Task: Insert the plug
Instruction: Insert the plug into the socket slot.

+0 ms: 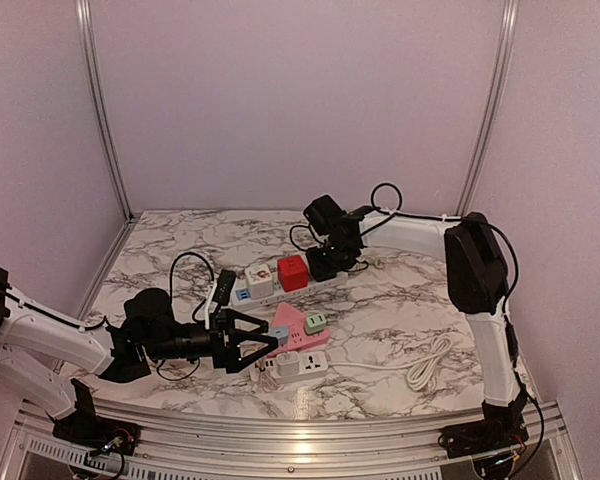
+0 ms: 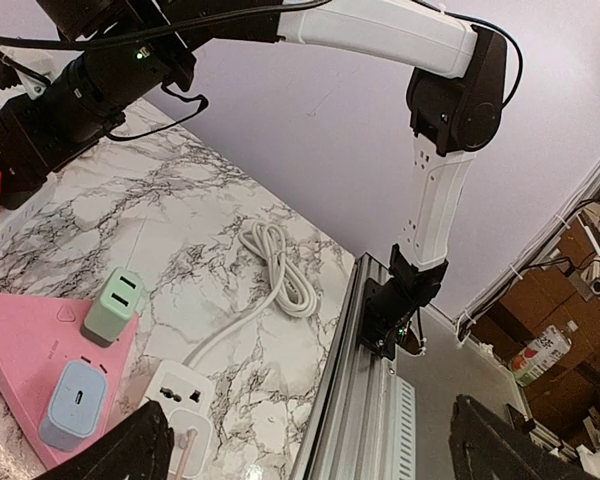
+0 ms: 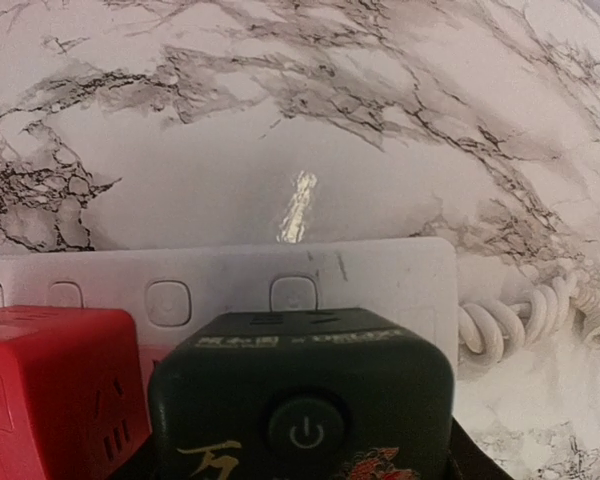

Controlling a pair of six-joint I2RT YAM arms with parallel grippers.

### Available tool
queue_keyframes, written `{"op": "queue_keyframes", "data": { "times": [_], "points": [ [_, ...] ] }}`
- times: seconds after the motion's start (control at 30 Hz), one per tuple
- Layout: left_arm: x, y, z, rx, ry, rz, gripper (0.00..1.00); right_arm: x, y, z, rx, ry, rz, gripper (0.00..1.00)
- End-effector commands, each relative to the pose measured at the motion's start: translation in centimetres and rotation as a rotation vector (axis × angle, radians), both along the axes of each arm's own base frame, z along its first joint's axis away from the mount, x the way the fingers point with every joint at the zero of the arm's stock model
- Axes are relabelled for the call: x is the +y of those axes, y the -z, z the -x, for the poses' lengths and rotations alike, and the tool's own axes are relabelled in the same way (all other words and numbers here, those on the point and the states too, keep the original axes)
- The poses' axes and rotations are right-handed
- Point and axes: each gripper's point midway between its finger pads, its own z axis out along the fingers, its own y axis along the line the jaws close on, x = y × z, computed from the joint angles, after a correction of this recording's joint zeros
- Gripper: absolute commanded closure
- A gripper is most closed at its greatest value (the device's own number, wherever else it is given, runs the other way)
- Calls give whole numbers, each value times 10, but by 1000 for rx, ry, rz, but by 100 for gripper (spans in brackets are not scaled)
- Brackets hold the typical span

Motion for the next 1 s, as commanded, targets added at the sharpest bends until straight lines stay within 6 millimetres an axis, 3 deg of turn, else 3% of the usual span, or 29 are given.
{"op": "queue_keyframes", "data": {
  "times": [0.0,0.17,0.37,0.63,0.73,0.97],
  "points": [
    [8,-4,-1,-23,-18,6,1,-67,124,87,355,23,299,100],
    [9,-5,-1,-26,-26,5,1,-70,102,91,296,145,259,100],
    [6,-6,-1,-26,-14,5,1,-68,94,98,319,285,198,100],
    [15,-5,1,-41,-33,3,1,-54,90,101,362,316,108,100],
    [17,-2,0,-42,-39,-4,1,-46,87,100,384,315,52,95],
    [17,-5,1,-50,-33,1,1,-52,69,90,331,395,24,100]
  ]
}}
